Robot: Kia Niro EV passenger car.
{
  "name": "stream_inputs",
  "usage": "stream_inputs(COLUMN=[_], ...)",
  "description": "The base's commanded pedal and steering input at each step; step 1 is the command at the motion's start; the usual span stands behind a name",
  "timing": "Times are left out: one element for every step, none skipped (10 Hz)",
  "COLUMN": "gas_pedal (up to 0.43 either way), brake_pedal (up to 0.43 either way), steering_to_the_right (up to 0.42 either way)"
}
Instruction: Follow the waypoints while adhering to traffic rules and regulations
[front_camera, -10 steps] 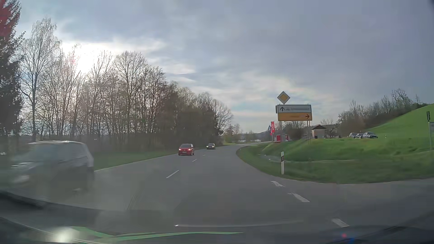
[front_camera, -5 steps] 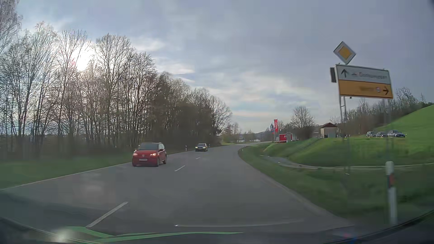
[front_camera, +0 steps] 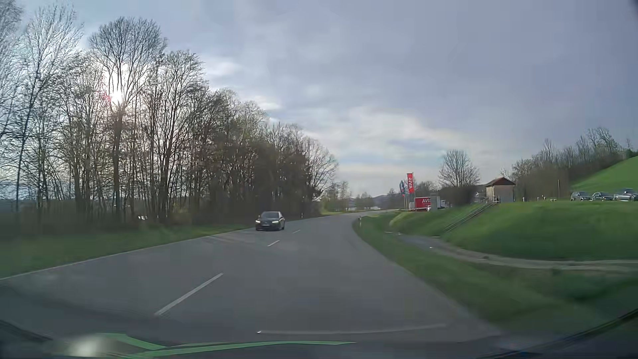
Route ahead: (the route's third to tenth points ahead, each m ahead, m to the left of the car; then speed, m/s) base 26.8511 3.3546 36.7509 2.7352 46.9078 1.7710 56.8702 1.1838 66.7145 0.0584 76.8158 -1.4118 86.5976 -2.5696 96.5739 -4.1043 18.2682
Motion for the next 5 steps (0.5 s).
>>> stream_inputs(gas_pedal=[0.138,0.138,0.138,0.138,0.138], brake_pedal=[0.000,0.000,0.000,0.000,0.000], steering_to_the_right=[0.008,0.008,0.008,0.008,0.008])
